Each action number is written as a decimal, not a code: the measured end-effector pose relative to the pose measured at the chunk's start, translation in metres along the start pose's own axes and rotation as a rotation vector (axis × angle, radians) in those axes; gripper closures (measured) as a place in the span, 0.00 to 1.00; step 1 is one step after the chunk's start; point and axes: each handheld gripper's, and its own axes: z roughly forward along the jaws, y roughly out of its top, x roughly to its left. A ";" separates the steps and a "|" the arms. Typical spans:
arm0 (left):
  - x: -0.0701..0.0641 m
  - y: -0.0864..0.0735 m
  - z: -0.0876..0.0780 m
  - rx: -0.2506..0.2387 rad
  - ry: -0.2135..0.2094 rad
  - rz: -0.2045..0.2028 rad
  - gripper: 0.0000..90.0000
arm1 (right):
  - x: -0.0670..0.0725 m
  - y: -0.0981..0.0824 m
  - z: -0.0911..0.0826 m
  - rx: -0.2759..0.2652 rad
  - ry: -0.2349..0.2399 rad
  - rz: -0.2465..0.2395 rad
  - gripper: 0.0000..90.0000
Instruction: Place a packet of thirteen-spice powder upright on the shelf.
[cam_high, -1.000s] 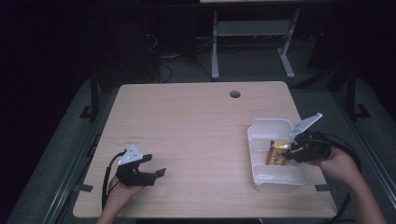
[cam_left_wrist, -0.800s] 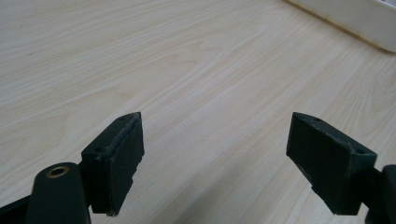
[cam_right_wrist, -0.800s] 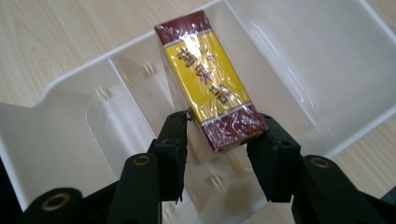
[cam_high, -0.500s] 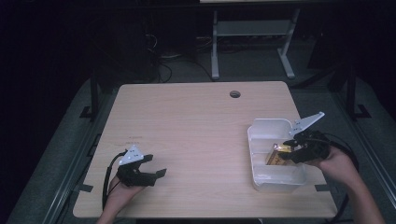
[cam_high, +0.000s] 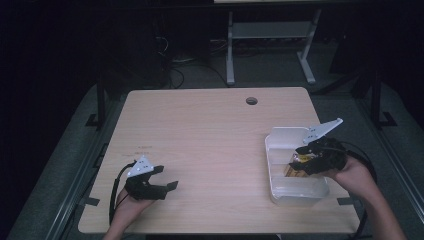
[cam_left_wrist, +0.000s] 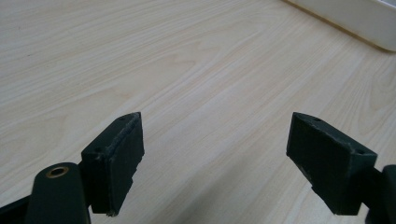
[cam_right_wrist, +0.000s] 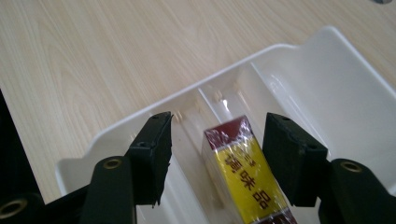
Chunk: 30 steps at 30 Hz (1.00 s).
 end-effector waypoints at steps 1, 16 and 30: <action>0.000 0.000 0.000 0.000 0.000 0.000 0.21 | 0.001 0.002 0.000 -0.006 0.001 0.005 0.46; 0.000 0.000 -0.001 0.000 -0.002 0.005 0.21 | 0.018 0.030 0.014 -0.038 0.034 -0.030 0.44; 0.000 0.000 -0.002 0.001 0.002 0.011 0.21 | 0.040 0.044 0.033 -0.068 0.091 -0.019 0.42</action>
